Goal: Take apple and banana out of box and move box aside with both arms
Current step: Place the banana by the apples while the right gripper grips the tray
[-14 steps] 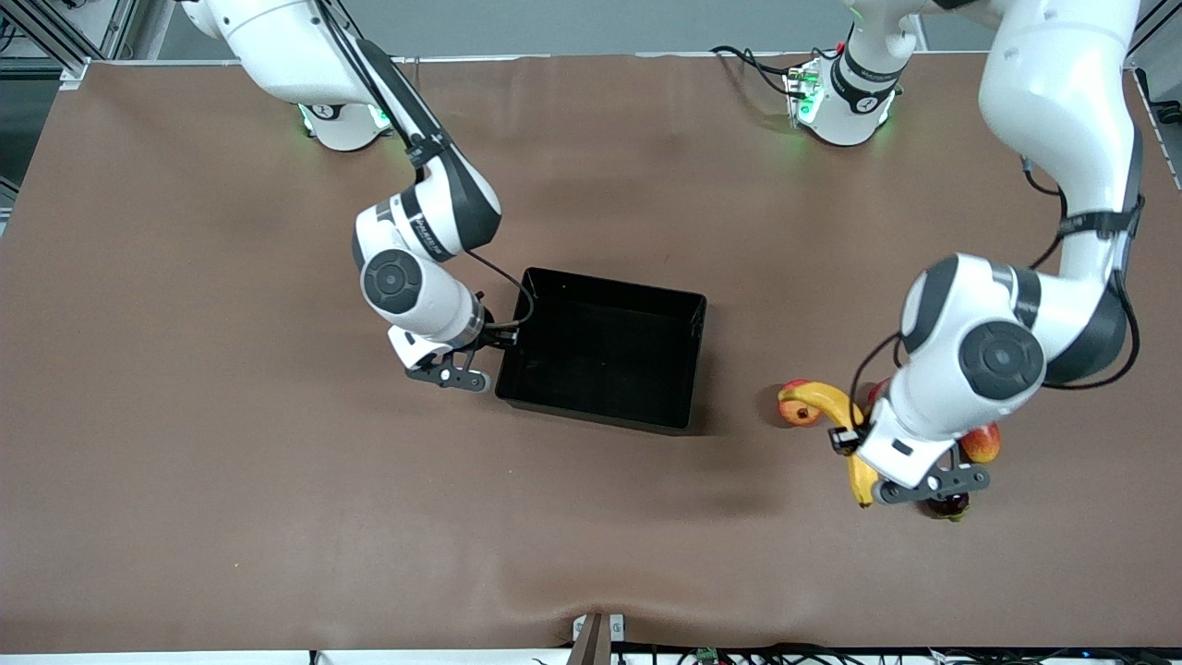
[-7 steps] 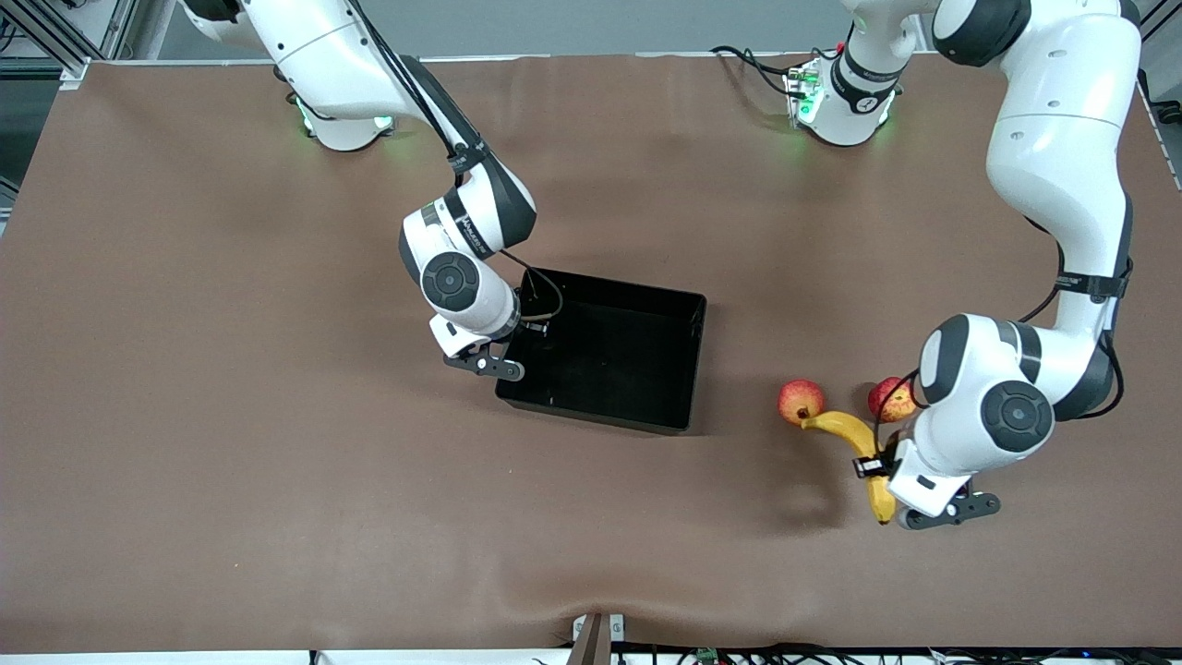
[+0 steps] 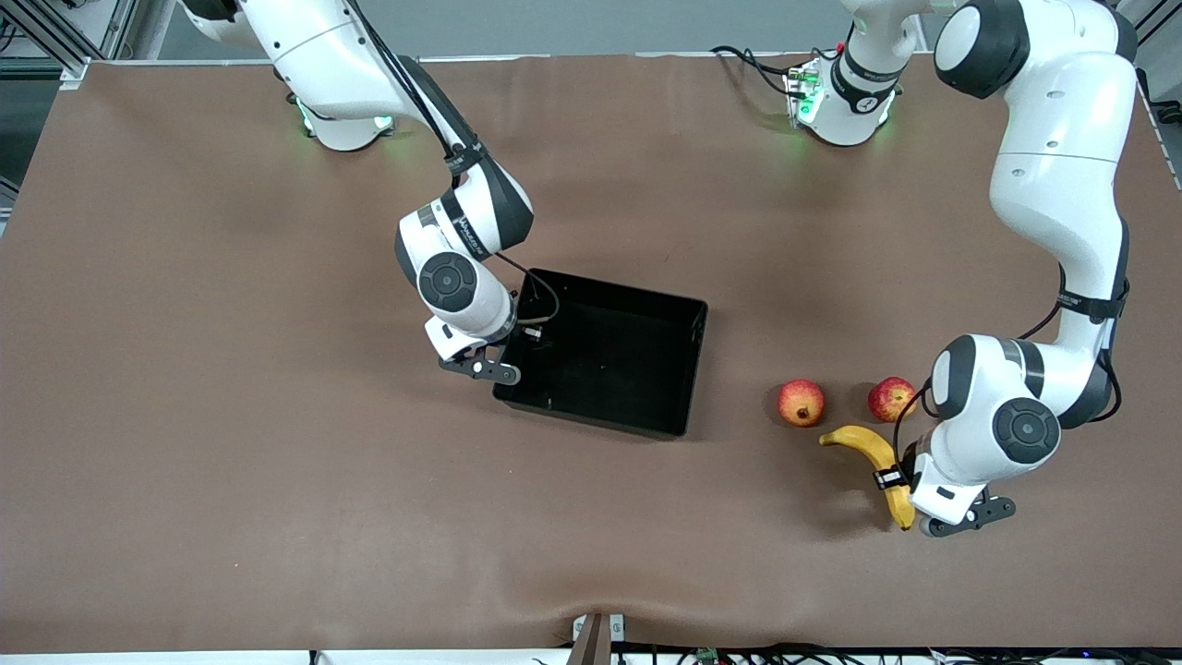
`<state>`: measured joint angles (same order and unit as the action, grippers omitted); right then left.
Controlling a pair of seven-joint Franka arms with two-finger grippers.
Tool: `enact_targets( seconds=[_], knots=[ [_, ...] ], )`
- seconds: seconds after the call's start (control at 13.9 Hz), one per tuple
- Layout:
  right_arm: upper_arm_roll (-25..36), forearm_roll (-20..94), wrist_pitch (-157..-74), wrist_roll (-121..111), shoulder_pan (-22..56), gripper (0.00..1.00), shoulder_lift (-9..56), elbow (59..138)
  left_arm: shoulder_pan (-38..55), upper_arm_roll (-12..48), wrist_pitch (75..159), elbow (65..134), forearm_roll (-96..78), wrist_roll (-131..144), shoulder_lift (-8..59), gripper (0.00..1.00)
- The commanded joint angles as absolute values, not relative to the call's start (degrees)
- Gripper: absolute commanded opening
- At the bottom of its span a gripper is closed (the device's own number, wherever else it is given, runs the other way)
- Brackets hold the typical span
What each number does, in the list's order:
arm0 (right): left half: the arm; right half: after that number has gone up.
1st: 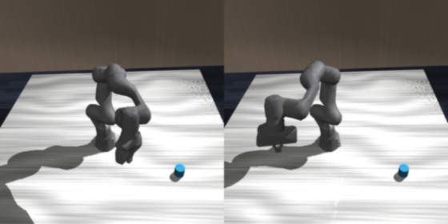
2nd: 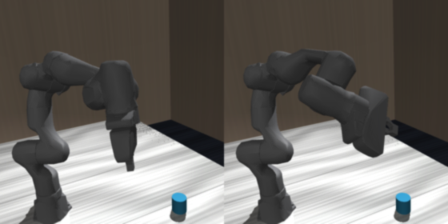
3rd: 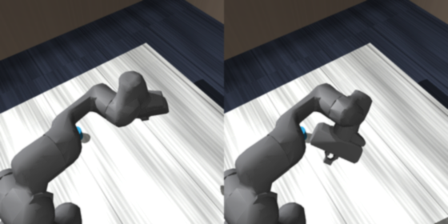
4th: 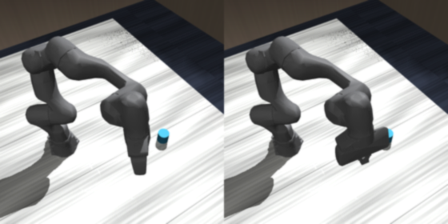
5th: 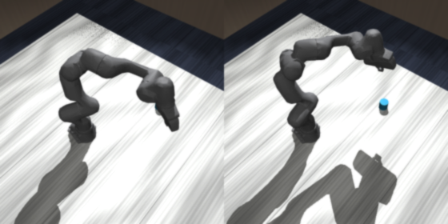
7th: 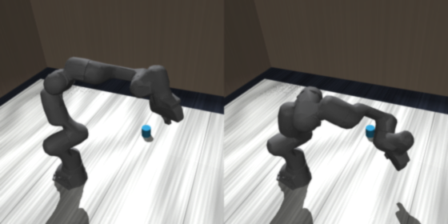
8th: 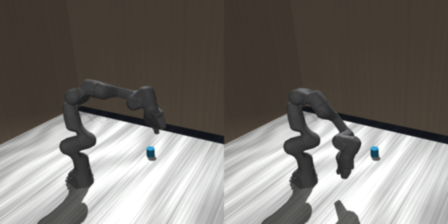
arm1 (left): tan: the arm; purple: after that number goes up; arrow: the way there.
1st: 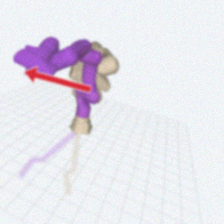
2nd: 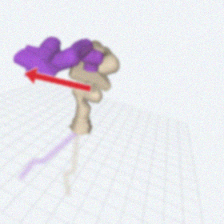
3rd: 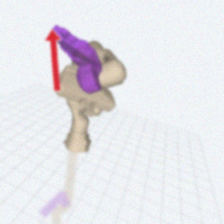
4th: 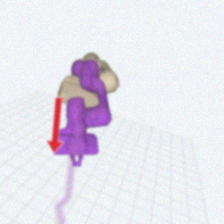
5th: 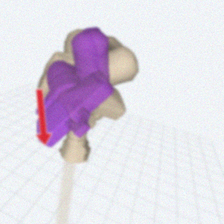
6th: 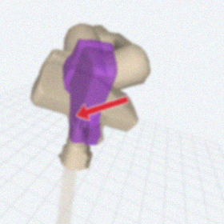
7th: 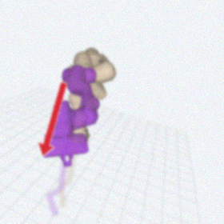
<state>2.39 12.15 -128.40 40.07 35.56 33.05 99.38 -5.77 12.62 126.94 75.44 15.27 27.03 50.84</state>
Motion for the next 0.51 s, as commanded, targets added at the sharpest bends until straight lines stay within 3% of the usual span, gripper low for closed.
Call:
enact_targets(
  seconds=[0.0,0.07,0.14,0.43],
  knots=[
    [6.4,10.9,-125.9,40.5,34.6,0.00,28.1,99.7,-6.2,12.7,127.6,77.7,15.0,27.3,49.9,0.09],
    [8.6,11.0,-124.1,39.6,33.4,0.00,27.3,99.4,-6.4,12.7,127.5,78.0,15.0,27.3,49.7,0.48],
    [9.6,11.0,-123.3,37.1,32.0,0.00,26.2,99.6,-6.5,12.7,127.5,78.0,15.0,27.3,49.7,0.99],
    [10.2,11.0,-117.3,24.5,19.1,0.00,22.9,99.8,-6.3,12.7,125.3,77.6,15.3,26.5,44.6,1.00]
  ],
)
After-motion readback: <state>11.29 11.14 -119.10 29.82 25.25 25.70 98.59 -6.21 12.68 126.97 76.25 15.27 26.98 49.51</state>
